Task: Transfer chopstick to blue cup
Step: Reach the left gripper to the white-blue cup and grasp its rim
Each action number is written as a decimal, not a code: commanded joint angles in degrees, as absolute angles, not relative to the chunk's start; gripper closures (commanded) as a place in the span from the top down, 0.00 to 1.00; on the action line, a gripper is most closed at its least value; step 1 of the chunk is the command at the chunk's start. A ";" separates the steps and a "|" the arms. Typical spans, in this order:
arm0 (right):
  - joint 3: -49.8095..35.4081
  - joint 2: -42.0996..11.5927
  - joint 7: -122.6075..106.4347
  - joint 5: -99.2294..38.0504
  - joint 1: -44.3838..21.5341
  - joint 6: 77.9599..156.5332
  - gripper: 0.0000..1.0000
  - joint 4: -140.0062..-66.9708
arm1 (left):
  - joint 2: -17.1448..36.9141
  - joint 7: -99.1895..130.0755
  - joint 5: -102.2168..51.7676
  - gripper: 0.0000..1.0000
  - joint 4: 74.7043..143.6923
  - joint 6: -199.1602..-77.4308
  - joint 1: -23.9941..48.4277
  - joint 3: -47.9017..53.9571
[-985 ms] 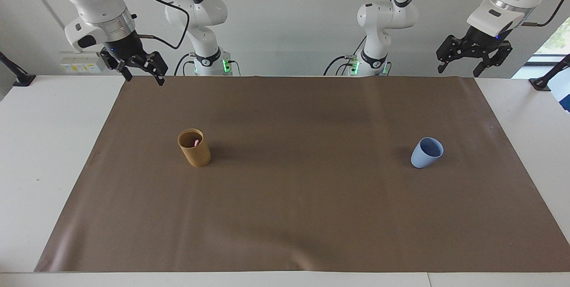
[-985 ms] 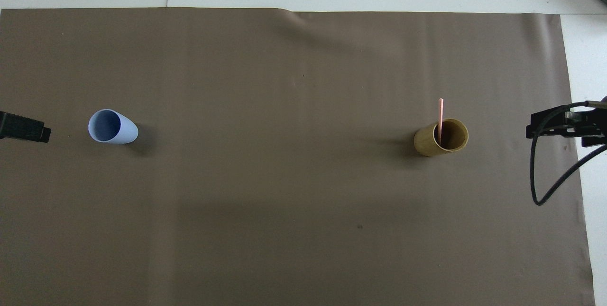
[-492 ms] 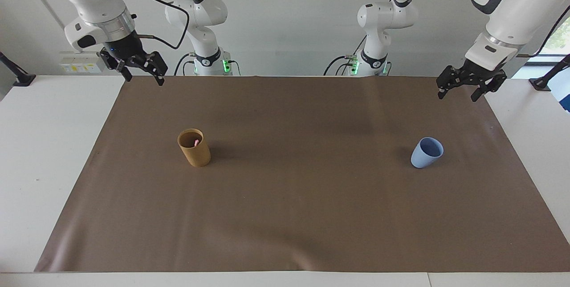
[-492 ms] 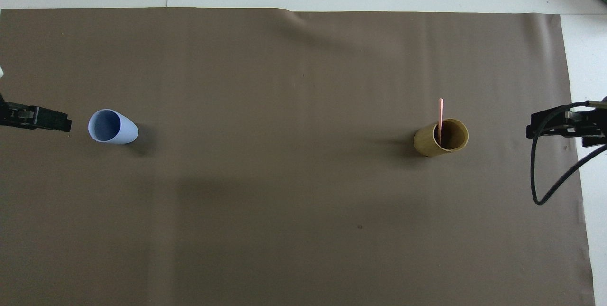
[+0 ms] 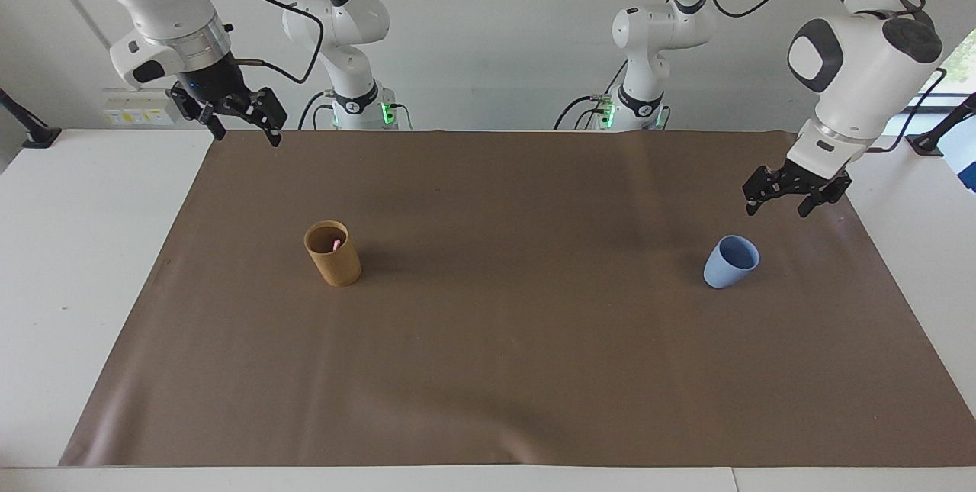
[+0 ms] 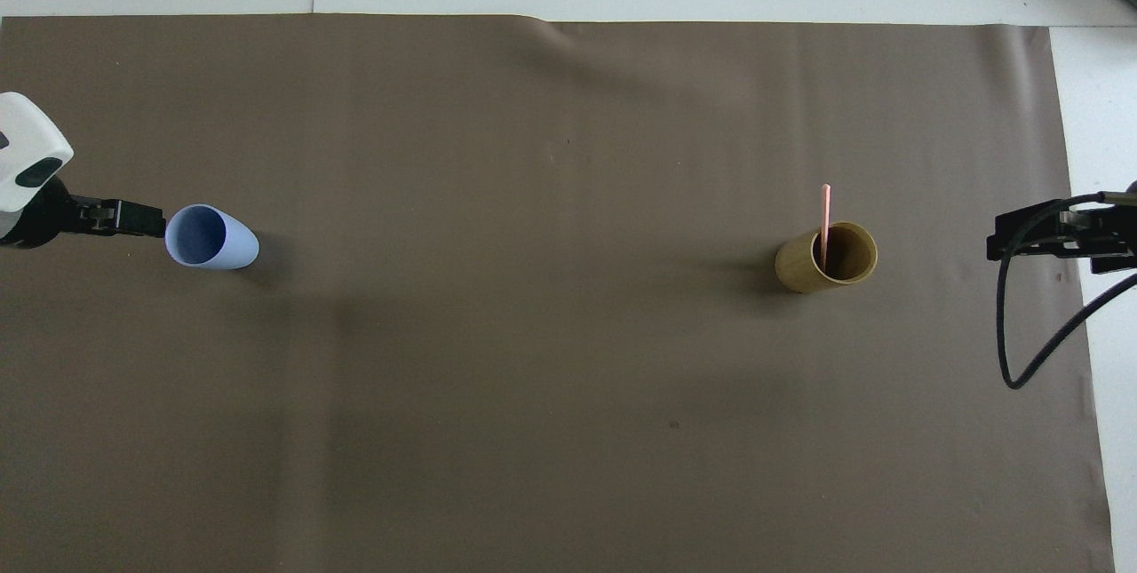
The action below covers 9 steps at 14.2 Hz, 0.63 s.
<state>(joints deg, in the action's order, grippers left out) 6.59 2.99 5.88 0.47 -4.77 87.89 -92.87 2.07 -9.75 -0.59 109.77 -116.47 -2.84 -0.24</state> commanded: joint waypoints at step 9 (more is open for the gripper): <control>6.59 3.08 -0.18 -0.79 -2.90 88.51 1.00 -93.16 | 10.02 -12.13 -3.43 0.40 116.97 -131.21 -5.01 0.35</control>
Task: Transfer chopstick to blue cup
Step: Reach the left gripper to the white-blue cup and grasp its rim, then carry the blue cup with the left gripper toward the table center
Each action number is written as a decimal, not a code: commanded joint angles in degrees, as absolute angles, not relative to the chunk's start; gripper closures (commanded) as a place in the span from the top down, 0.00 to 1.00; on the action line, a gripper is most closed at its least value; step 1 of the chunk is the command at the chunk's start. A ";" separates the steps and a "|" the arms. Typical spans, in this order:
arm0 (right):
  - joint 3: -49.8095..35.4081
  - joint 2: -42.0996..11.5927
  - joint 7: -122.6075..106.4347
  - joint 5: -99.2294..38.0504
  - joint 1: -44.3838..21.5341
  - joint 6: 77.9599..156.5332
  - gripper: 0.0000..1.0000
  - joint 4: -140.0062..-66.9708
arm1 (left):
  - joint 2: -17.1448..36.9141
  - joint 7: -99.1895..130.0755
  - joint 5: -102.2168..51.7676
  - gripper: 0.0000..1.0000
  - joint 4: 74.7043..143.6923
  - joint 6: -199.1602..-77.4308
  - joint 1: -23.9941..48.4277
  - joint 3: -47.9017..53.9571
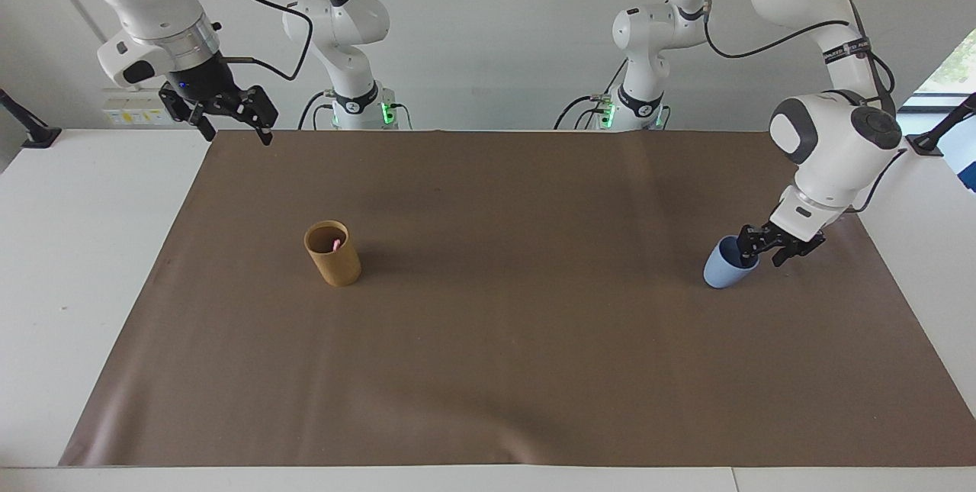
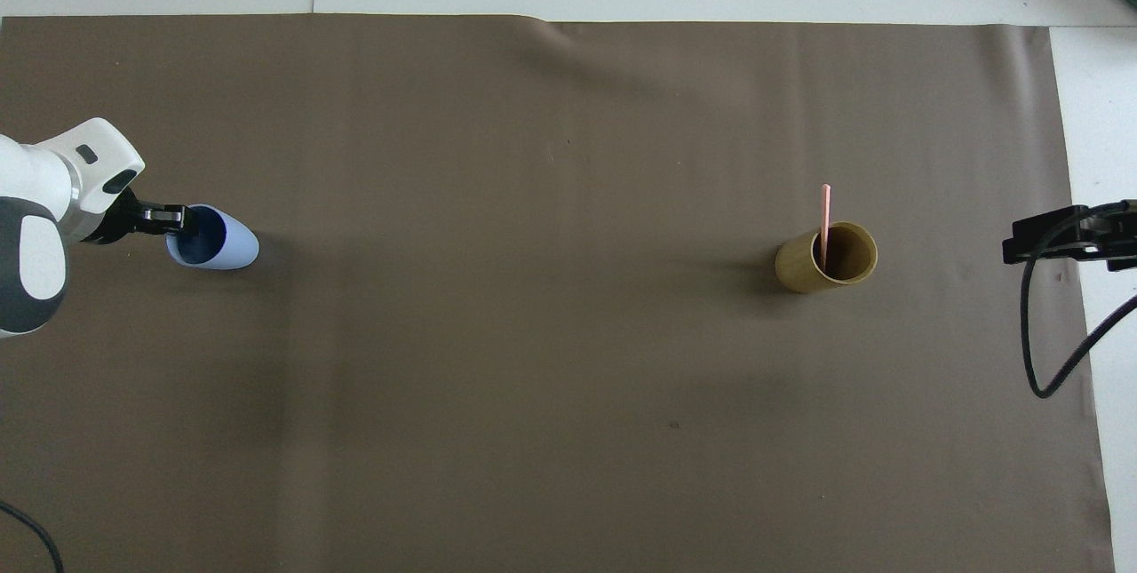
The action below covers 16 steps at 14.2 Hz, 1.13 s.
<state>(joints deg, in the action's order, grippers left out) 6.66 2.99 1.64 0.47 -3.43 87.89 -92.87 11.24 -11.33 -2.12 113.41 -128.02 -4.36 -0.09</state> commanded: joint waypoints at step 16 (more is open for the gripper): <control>5.89 2.90 0.26 -0.79 -3.69 88.51 1.00 -92.81 | 5.98 4.29 -3.78 0.00 115.57 -124.37 15.26 0.97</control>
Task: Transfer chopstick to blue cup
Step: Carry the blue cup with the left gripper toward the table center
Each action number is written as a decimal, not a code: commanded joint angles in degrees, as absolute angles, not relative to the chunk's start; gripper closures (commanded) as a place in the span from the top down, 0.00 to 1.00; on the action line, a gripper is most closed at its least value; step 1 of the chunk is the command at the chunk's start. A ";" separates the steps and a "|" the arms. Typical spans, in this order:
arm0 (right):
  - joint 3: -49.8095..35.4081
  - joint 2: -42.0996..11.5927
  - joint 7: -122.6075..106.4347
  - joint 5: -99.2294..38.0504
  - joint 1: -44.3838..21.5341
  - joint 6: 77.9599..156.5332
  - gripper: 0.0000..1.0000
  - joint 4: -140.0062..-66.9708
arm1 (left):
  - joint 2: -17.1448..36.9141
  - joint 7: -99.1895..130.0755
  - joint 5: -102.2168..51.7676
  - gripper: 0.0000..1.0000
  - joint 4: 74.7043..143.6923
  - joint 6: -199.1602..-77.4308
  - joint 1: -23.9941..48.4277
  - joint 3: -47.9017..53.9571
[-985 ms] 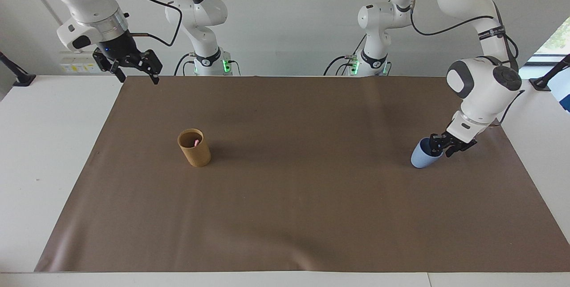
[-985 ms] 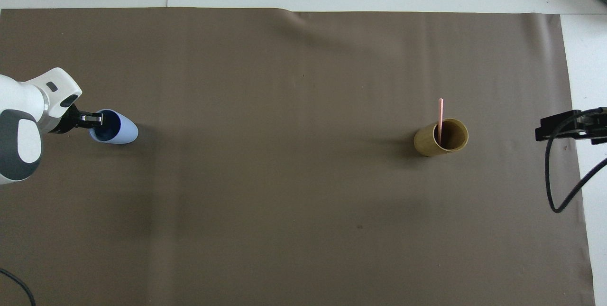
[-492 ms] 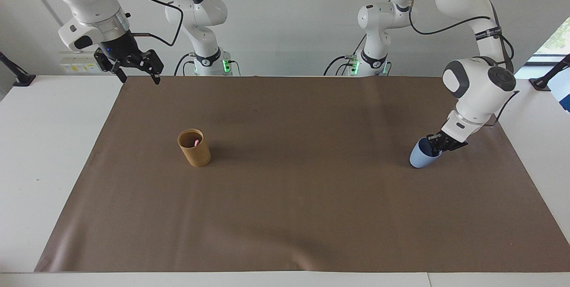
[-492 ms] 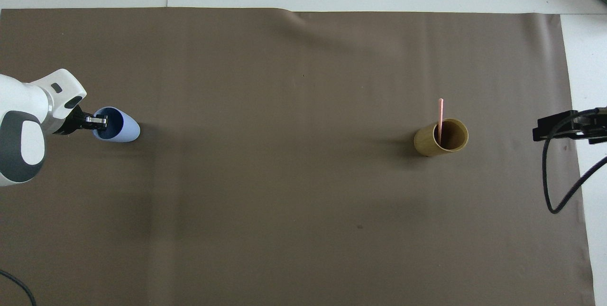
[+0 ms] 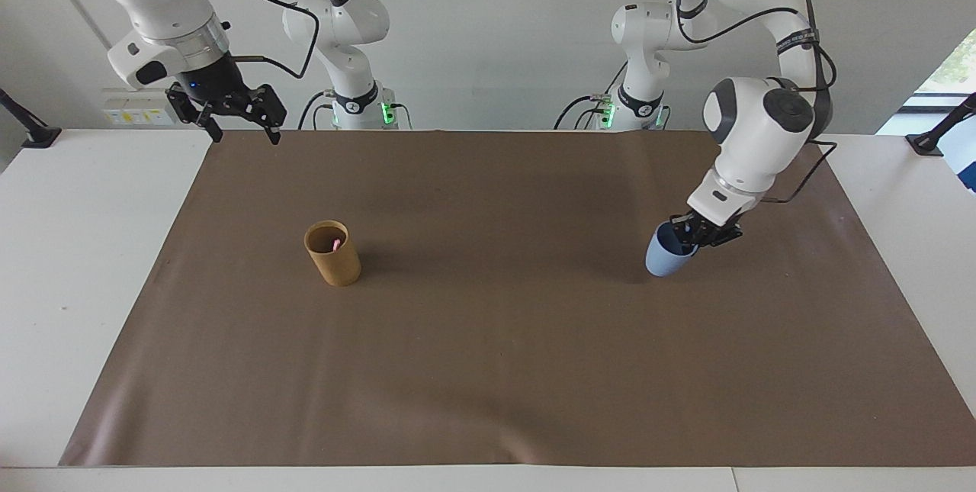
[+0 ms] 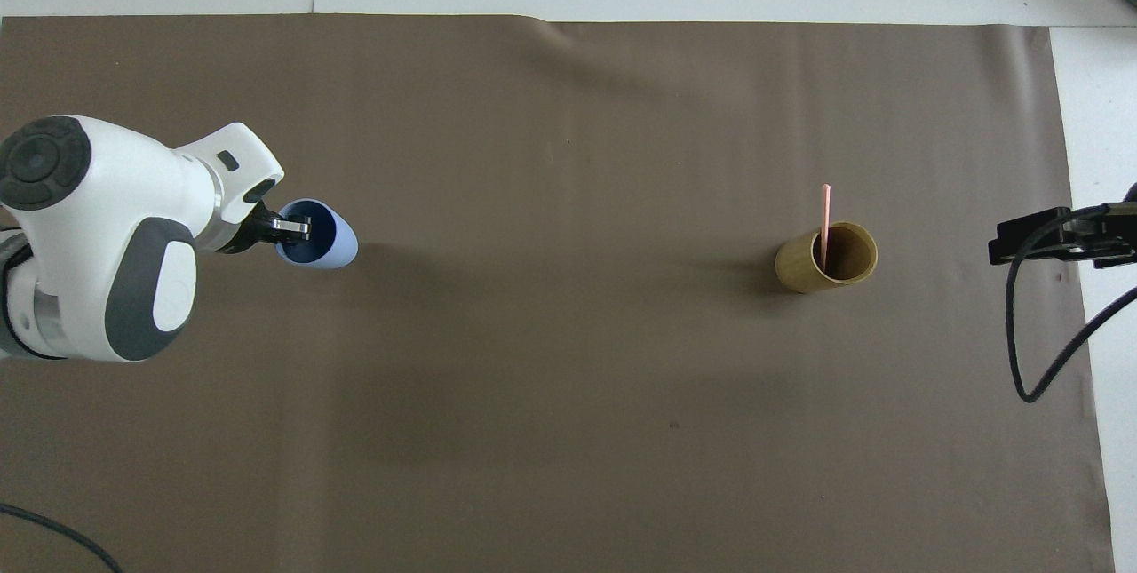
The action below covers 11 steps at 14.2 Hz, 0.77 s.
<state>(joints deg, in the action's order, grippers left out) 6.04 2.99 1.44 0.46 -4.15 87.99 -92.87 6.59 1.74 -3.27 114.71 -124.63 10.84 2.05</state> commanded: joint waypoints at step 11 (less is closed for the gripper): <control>5.89 2.90 0.26 -0.79 -3.60 88.51 1.00 -92.81 | 9.93 26.98 -3.78 0.00 116.81 -132.45 37.95 0.88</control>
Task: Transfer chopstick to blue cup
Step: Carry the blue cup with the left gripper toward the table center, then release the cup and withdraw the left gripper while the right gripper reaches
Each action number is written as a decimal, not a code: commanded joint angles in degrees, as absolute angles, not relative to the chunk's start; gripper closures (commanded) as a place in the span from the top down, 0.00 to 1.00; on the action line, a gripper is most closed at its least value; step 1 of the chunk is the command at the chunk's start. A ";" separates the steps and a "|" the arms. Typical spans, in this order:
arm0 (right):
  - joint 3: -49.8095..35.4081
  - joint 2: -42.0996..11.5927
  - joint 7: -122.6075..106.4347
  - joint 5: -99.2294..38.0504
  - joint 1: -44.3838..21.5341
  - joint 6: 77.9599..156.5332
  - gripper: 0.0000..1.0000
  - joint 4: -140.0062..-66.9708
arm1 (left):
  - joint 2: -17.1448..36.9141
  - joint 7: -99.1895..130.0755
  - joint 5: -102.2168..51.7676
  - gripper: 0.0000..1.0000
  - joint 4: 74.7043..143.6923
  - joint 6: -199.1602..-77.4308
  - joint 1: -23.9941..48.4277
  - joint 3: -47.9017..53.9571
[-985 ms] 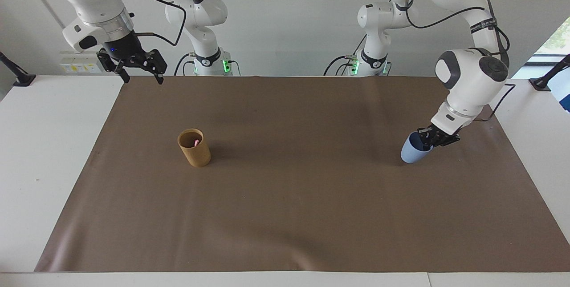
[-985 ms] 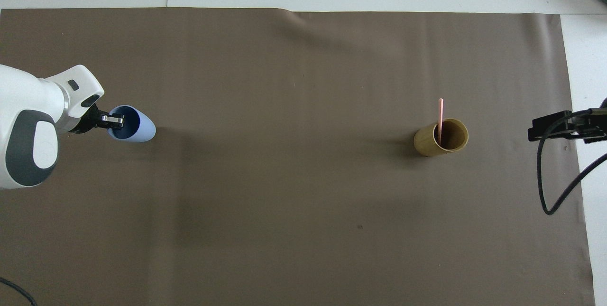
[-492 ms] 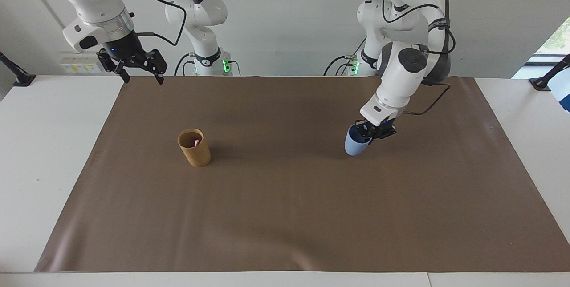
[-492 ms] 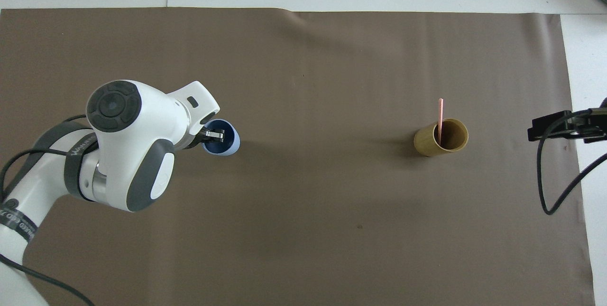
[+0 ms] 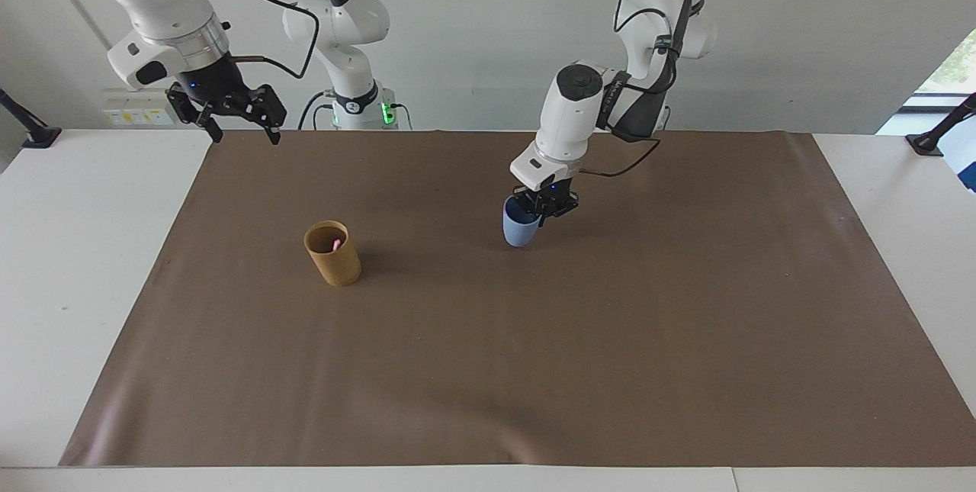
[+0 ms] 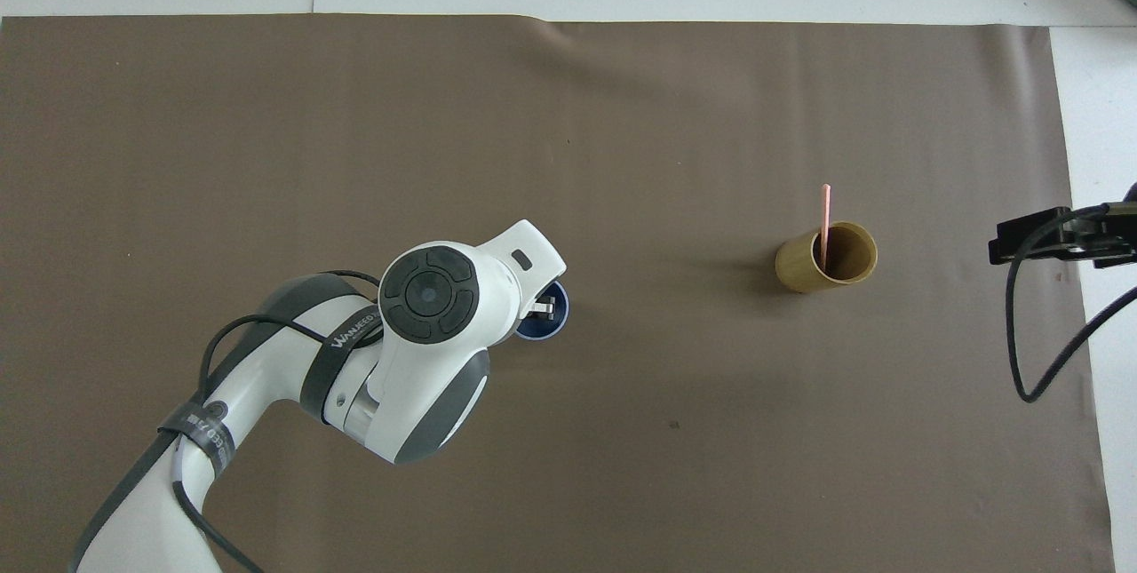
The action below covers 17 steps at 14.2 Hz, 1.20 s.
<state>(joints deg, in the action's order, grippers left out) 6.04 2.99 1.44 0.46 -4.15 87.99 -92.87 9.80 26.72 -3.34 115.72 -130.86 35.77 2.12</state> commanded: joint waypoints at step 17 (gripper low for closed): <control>5.71 1.95 -7.27 -2.45 -7.46 103.77 1.00 -100.89 | -3.77 12.69 -3.78 1.00 115.67 -112.61 23.59 0.35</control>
